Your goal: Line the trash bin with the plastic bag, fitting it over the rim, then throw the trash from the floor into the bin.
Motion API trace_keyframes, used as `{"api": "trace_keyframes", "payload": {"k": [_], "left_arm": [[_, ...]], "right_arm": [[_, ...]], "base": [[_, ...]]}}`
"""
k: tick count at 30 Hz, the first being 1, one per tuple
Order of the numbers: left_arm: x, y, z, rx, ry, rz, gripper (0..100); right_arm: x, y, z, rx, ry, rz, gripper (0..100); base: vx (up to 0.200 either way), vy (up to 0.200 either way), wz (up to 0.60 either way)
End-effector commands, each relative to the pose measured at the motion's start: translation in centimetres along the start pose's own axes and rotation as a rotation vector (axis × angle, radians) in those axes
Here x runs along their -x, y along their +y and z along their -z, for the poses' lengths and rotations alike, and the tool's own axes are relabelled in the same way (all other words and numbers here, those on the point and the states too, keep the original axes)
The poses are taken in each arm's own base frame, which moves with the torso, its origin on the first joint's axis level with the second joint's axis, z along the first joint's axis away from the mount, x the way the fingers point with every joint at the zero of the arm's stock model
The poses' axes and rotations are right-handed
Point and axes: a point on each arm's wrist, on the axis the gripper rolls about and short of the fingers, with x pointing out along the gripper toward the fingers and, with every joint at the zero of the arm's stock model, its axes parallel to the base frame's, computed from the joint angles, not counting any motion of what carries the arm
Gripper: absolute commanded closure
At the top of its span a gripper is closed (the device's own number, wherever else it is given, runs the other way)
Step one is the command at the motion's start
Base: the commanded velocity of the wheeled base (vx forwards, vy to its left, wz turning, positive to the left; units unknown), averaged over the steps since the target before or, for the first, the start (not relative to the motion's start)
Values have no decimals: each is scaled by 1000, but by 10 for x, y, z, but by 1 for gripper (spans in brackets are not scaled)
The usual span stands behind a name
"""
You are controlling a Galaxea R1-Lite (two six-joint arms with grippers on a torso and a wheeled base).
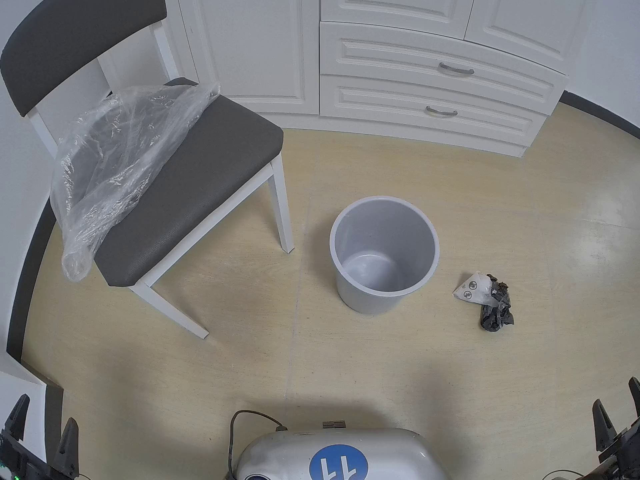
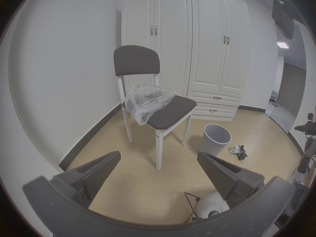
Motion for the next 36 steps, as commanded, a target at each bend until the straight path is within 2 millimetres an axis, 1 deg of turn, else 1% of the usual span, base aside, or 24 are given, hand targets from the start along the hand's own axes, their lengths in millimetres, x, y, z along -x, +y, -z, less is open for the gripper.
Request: {"api": "trace_keyframes", "payload": {"k": [1, 4, 25, 30, 36], "left_arm": [[0, 0, 5, 1, 0, -2, 0], [0, 0, 5, 2, 1, 0, 0], [0, 0, 5, -19, 3, 8, 0], [0, 0, 5, -53, 2, 9, 0], [0, -1, 5, -81, 0, 41, 0]], "right_arm": [[0, 0, 5, 1, 2, -1, 0], [0, 0, 6, 38, 4, -7, 0], [0, 0, 5, 9, 2, -4, 0], [0, 0, 5, 12, 1, -1, 0], [0, 0, 5, 67, 2, -18, 0]], "base": [[0, 0, 0], [0, 0, 0], [0, 0, 0], [0, 0, 0], [0, 0, 0]]}}
